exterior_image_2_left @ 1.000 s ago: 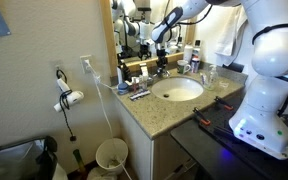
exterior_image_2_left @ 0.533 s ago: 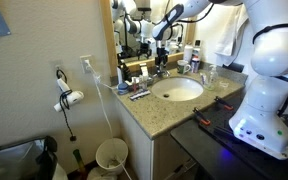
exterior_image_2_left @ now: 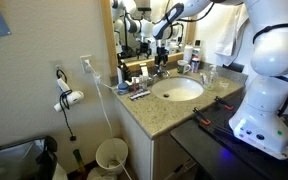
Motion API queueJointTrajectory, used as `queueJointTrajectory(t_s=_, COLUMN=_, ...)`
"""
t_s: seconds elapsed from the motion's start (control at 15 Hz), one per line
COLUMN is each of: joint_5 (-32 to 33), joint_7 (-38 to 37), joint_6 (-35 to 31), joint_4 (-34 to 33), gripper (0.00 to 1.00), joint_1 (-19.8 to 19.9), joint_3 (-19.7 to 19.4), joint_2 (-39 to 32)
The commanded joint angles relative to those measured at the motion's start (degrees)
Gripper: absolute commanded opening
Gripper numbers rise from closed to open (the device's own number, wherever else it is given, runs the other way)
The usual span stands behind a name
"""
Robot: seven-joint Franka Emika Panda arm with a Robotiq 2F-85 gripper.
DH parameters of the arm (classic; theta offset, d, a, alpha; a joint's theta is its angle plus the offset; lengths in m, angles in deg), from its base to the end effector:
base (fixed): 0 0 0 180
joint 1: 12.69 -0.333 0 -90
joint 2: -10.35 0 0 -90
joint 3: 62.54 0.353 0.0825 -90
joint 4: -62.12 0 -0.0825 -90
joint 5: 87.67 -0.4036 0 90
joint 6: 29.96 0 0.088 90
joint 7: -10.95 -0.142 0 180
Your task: Open the tap faucet then close it.
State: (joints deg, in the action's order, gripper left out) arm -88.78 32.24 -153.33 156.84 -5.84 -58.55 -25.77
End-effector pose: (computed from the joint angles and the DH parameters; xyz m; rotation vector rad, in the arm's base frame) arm 0.7019 -0.0383 0.2167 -3.0195 -0.4552 0.1747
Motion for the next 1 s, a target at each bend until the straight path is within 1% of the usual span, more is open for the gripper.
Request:
queueJointTrajectory(t_s=0.0, joint_5=-0.6, joint_7=-1.4, joint_6=3.9, joint_4=1.4, gripper=1.00, joint_1=-0.3, joint_3=-0.4, joint_2=3.1)
queueJointTrajectory(t_s=0.47, joint_5=-0.7, joint_7=-5.5, joint_6=5.0, joint_4=3.2, gripper=1.00, joint_1=-0.7, joint_3=-1.3, joint_2=5.2)
queueJointTrajectory(t_s=0.8, joint_5=-1.2, joint_7=-6.4, joint_6=1.6, joint_4=3.8, gripper=1.00, joint_1=-0.4, joint_3=-1.5, joint_2=5.1)
queueJointTrajectory(t_s=0.87, joint_5=-1.2, joint_7=-6.5, joint_6=1.3, joint_4=3.7, gripper=0.91, joint_1=-0.5, joint_3=-1.5, joint_2=5.0)
queueJointTrajectory(t_s=0.93, joint_5=-1.0, joint_7=-6.7, joint_6=1.2, joint_4=3.4, gripper=0.74, joint_1=-0.6, joint_3=-1.6, joint_2=4.9)
